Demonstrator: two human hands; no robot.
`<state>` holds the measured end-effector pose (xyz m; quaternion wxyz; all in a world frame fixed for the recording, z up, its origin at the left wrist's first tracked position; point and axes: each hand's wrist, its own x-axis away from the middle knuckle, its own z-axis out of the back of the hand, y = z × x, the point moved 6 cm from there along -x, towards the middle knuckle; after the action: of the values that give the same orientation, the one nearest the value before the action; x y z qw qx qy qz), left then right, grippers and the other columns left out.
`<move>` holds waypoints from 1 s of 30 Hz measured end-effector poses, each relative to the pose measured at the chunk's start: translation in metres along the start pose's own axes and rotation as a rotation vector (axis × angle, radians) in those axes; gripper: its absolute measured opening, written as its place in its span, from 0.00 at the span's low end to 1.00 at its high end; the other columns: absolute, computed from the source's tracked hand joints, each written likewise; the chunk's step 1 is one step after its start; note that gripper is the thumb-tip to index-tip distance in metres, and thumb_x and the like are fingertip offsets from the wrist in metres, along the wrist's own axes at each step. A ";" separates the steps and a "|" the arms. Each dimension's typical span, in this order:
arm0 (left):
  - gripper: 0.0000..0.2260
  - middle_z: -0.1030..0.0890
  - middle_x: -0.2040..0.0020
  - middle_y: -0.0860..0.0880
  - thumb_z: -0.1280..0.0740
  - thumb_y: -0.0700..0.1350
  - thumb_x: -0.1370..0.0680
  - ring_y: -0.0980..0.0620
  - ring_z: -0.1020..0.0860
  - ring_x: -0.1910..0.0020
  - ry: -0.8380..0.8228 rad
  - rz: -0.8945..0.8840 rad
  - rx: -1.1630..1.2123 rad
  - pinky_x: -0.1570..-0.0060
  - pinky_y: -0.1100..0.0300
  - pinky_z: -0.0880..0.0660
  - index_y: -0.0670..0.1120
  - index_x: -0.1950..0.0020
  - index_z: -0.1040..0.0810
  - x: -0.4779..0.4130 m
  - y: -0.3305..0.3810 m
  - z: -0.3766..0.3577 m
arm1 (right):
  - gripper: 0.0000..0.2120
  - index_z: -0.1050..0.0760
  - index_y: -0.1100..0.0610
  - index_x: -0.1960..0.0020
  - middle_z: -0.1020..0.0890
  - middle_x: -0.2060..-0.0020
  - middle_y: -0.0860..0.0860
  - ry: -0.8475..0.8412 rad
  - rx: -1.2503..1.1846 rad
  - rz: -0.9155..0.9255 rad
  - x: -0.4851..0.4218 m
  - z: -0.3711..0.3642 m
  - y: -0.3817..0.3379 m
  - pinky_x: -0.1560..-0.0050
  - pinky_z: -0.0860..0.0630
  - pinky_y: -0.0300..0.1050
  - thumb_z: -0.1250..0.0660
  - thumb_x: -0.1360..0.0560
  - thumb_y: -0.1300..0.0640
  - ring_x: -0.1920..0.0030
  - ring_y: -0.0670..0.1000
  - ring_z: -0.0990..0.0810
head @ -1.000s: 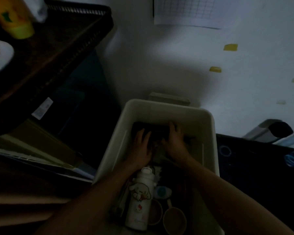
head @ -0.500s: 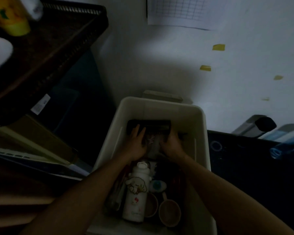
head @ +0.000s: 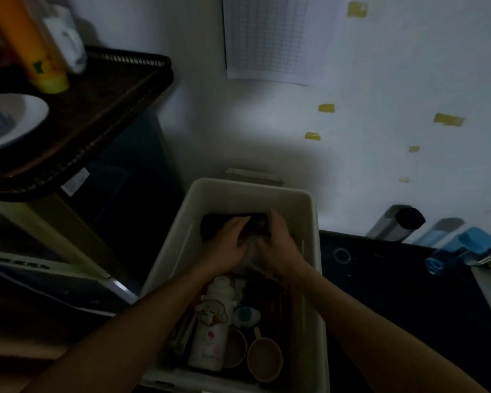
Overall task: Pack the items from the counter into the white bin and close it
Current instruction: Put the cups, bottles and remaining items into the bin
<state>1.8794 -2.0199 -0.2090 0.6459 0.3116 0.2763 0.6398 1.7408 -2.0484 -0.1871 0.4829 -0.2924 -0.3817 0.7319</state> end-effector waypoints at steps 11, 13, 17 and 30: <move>0.26 0.38 0.23 0.45 0.36 0.39 0.22 0.48 0.43 0.23 0.087 -0.263 -0.101 0.24 0.55 0.46 0.44 0.24 0.37 -0.044 0.136 -0.032 | 0.27 0.41 0.56 0.24 0.34 0.27 0.52 0.169 0.112 0.089 -0.006 0.139 0.015 0.31 0.31 0.49 0.38 0.21 0.57 0.31 0.51 0.32; 0.25 0.40 0.23 0.45 0.36 0.41 0.21 0.47 0.45 0.23 0.084 -0.291 -0.136 0.23 0.53 0.48 0.44 0.24 0.37 -0.055 0.157 -0.054 | 0.28 0.42 0.56 0.23 0.35 0.27 0.52 0.178 0.121 0.078 0.000 0.165 0.029 0.30 0.33 0.48 0.39 0.21 0.57 0.30 0.50 0.33; 0.25 0.42 0.22 0.44 0.37 0.43 0.20 0.46 0.47 0.22 0.024 -0.335 -0.183 0.23 0.51 0.50 0.44 0.24 0.38 -0.075 0.195 -0.098 | 0.27 0.43 0.57 0.23 0.35 0.26 0.53 0.192 0.150 0.051 0.010 0.205 0.059 0.30 0.33 0.47 0.39 0.20 0.57 0.30 0.51 0.33; 0.25 0.37 0.24 0.43 0.36 0.42 0.21 0.46 0.40 0.25 -0.093 -0.303 -0.200 0.26 0.63 0.50 0.39 0.25 0.37 -0.111 0.239 -0.224 | 0.27 0.40 0.59 0.25 0.34 0.27 0.56 0.153 0.137 -0.149 0.019 0.284 0.190 0.32 0.37 0.42 0.37 0.21 0.60 0.29 0.53 0.34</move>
<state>1.5505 -2.1224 -0.1788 0.7747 0.2300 0.2248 0.5444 1.4154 -2.1552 -0.1956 0.5823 -0.2846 -0.3136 0.6940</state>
